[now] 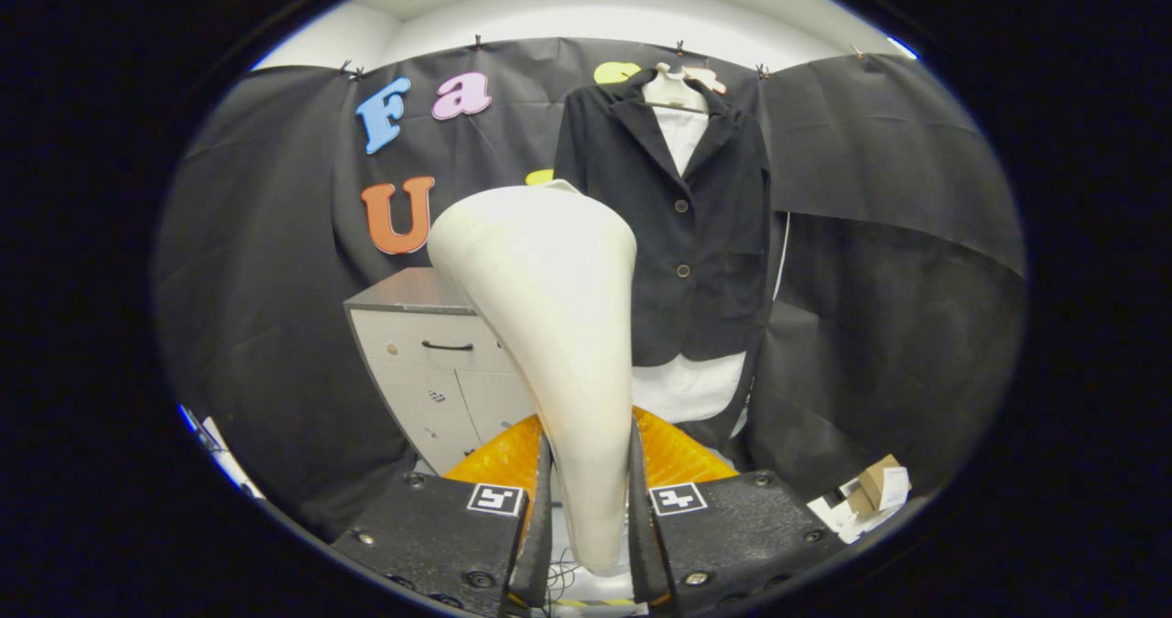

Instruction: Iron the clothes twice with a garment steamer, once on the left side and once on the right side.

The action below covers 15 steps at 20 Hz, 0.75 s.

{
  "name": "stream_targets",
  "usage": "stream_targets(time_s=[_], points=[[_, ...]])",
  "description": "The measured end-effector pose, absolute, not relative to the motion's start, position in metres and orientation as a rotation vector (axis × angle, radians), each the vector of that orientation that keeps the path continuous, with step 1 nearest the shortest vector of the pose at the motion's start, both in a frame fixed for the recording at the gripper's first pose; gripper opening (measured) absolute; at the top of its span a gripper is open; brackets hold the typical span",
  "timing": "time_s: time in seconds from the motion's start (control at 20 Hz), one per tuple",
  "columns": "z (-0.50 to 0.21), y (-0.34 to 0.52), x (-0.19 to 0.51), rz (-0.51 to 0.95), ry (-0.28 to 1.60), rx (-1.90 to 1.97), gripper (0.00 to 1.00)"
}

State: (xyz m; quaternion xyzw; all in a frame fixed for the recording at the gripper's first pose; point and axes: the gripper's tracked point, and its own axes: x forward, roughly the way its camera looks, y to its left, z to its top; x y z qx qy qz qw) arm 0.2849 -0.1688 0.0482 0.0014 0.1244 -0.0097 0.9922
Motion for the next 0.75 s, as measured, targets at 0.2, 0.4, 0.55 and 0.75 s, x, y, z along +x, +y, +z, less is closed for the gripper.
stream_targets(time_s=[0.2,0.4,0.55,0.75], points=[[0.0472,-0.17,0.2841,-0.037,0.249,0.013,0.37],[0.0459,-0.1709,0.2821,-0.052,0.257,0.015,0.37],[0.0454,-0.1719,0.2819,-0.058,0.259,0.014,0.37],[0.0446,-0.1715,0.2814,-0.059,0.261,0.013,0.37]])
